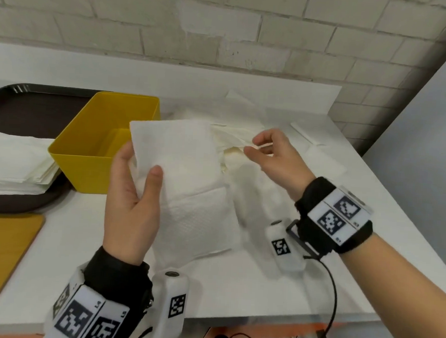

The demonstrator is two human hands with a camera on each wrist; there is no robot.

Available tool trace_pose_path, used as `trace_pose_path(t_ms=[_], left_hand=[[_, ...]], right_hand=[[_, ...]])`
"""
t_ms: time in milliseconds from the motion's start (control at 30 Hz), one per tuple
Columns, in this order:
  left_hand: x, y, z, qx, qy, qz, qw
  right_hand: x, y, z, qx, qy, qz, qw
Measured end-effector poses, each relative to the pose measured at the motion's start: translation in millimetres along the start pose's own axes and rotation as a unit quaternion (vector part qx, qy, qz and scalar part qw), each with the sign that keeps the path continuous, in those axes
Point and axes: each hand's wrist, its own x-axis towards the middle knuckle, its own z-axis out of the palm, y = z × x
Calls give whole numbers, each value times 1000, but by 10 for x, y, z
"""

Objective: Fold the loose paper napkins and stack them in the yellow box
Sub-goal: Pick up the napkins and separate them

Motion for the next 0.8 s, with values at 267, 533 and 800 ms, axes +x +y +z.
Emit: trace_pose_path(t_ms=[267, 533, 800], left_hand=[[28, -105, -42, 34, -29, 27, 999], [2, -51, -15, 23, -23, 21, 999], [-37, 7, 22, 71, -35, 5, 997]], right_hand=[[312, 606, 1, -387, -188, 139, 892], [414, 582, 199, -386, -117, 133, 905], [503, 493, 106, -186, -56, 88, 977]])
